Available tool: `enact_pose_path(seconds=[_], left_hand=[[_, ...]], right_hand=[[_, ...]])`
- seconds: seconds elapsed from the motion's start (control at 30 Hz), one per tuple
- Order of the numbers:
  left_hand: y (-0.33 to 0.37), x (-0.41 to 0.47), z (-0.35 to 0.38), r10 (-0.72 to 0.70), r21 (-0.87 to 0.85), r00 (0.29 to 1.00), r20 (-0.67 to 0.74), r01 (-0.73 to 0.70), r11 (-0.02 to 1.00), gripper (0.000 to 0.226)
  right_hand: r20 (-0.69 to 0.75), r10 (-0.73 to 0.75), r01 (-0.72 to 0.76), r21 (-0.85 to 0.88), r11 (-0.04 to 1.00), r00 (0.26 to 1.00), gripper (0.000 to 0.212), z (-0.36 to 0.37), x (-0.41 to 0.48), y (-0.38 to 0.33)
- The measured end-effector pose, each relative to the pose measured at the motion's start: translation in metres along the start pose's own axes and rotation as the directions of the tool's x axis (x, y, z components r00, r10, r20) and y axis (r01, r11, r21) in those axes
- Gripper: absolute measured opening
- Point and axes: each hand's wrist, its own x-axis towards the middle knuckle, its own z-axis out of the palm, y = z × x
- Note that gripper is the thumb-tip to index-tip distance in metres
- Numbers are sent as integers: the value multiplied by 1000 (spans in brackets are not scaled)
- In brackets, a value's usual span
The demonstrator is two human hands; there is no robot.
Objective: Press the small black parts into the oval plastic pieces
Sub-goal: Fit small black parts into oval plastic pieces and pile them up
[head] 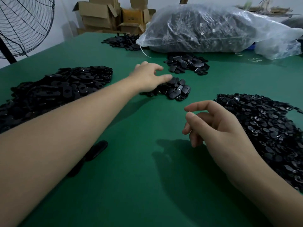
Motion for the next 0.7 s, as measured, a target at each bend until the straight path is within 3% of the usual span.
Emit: enact_pose_path(seconds=[0.13, 0.27, 0.4, 0.7], left_hand=[[-20, -15, -57, -84, 322, 974, 211, 12, 947, 31], [-43, -29, -80, -185, 519, 964, 192, 60, 853, 25], [-56, -37, -78, -221, 559, 958, 184, 83, 825, 25], [-71, -38, -75, -221, 466, 966, 135, 135, 874, 27]], right_hand=[[-44, -31, 30, -32, 999, 999, 12, -1, 1, -4], [-82, -32, 29, -34, 999, 996, 25, -4, 2, -5], [-81, -36, 31, -61, 998, 996, 26, -6, 3, -4], [-73, -32, 28, -57, 998, 997, 27, -8, 4, -3]])
